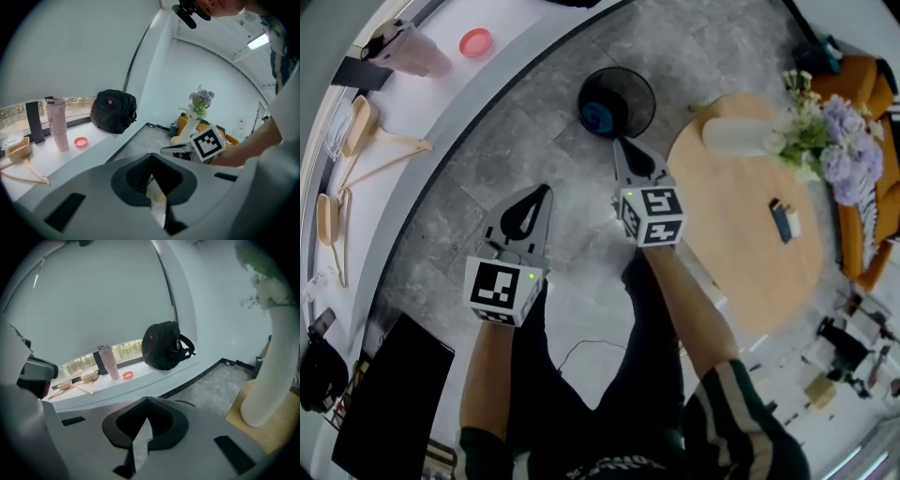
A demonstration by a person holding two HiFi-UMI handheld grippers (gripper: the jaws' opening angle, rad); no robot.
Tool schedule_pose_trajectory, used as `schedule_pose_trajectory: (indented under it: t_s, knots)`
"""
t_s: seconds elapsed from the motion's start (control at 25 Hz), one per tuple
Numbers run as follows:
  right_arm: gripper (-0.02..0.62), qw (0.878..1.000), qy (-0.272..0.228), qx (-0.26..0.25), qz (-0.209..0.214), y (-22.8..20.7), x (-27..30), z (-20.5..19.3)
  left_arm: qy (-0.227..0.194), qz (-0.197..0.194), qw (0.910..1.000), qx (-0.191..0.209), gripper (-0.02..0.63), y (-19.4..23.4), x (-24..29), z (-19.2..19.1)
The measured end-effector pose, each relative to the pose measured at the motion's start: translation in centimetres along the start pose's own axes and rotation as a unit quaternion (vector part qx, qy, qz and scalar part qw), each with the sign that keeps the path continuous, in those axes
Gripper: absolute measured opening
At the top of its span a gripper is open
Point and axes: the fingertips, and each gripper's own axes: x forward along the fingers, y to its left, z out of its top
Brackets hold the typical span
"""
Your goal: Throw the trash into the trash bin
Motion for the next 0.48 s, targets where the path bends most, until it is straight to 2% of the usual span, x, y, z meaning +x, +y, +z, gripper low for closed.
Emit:
schedule_pose_trajectory:
  t_s: [0.2, 0.48]
  knots:
    - [0.002, 0.999, -0.031, -0.005, -0.016, -2.0, -6.0, 2.8, 0.010, -0.030, 0.9987, 0.040, 0.000, -4.2, 0.9, 2.7]
    - [0.002, 0.996, -0.063, 0.015, -0.054, -7.4, -12.1, 4.4, 0.012, -0.084, 0.9925, 0.087, 0.000, -11.0, 4.4, 6.3]
